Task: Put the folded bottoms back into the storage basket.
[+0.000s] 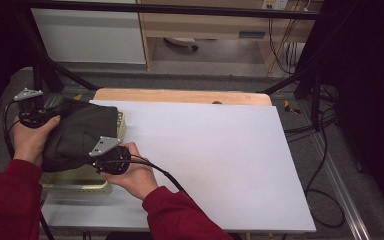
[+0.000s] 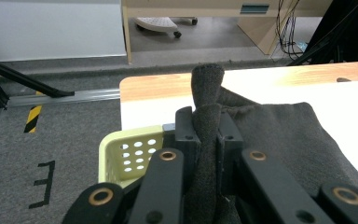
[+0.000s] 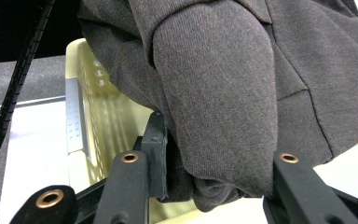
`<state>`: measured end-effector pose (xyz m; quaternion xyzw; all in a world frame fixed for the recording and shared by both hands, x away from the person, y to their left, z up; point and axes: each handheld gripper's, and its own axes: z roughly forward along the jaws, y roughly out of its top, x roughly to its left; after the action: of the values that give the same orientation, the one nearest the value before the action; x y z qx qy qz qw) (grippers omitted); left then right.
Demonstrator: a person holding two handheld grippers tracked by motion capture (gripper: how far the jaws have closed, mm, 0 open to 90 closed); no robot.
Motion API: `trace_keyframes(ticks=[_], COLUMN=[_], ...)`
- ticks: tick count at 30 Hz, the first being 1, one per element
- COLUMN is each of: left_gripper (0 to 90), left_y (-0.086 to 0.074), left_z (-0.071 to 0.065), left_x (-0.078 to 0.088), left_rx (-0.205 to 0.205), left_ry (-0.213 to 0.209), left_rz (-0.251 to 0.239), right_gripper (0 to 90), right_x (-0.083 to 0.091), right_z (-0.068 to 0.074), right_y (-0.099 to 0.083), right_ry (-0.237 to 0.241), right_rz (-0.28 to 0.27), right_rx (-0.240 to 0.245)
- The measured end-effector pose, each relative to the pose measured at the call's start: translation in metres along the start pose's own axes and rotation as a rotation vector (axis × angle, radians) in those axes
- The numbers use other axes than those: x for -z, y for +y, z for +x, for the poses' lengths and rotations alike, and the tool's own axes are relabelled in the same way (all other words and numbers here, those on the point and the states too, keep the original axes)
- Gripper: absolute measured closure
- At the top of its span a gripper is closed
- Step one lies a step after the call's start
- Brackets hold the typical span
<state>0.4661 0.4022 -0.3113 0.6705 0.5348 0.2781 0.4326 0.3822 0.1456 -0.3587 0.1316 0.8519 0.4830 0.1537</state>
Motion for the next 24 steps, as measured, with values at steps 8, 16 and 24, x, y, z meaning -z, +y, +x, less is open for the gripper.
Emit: trace_keyframes(ticks=[8, 16, 24], left_gripper=[82.8, 82.8, 82.8], left_y=[-0.004, -0.007, -0.011], left_z=[0.003, 0.004, 0.008], left_x=[-0.004, -0.012, -0.014], left_rx=[0.003, -0.013, -0.014], left_ry=[0.000, 0.021, 0.025], left_rz=[0.010, 0.013, 0.019], right_gripper=[62.6, 62.5, 62.4], right_x=[-0.003, -0.009, -0.014], right_z=[0.000, -0.002, -0.001], right_y=[-0.001, -0.003, -0.004], right_ry=[0.011, 0.012, 0.014], right_rz=[0.006, 0.015, 0.021], right_rx=[-0.002, -0.006, -0.013])
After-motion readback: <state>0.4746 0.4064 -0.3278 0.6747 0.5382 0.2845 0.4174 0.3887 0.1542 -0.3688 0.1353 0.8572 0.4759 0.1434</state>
